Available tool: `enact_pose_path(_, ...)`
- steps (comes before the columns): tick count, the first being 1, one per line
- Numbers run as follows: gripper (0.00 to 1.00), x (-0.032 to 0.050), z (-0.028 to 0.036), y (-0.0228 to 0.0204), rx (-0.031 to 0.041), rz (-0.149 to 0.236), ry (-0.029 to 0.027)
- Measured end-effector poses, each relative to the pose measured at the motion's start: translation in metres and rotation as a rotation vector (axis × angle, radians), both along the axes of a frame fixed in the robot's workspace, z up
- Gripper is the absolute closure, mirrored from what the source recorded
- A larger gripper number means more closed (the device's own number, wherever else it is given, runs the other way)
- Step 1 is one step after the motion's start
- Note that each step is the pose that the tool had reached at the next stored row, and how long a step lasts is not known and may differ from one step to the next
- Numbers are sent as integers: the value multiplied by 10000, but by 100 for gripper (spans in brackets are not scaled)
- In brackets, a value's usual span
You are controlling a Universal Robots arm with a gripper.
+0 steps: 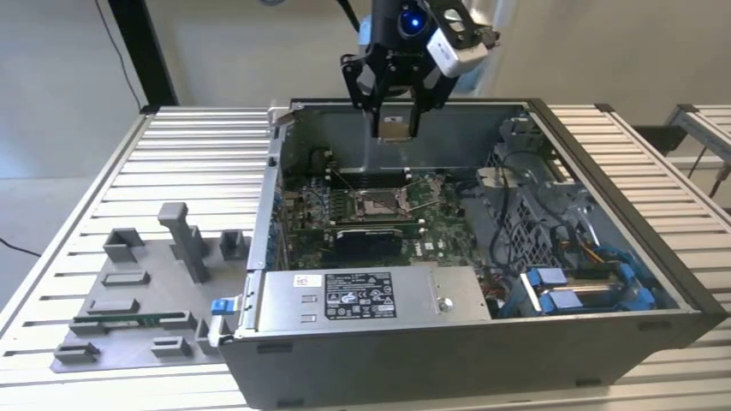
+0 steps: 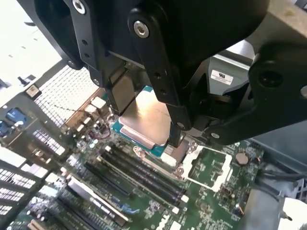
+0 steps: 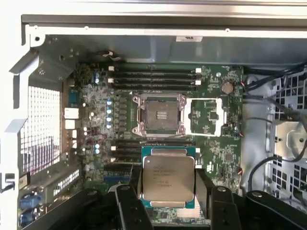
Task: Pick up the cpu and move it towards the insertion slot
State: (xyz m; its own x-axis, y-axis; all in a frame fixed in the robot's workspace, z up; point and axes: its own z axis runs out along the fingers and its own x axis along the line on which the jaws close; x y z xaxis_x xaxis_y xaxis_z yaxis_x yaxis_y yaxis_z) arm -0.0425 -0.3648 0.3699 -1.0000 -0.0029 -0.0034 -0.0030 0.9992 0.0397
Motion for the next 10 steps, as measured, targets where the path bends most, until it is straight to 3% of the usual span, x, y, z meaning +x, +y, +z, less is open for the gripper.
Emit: enact_pose_path(10,100,2,-71,324,0,2,17)
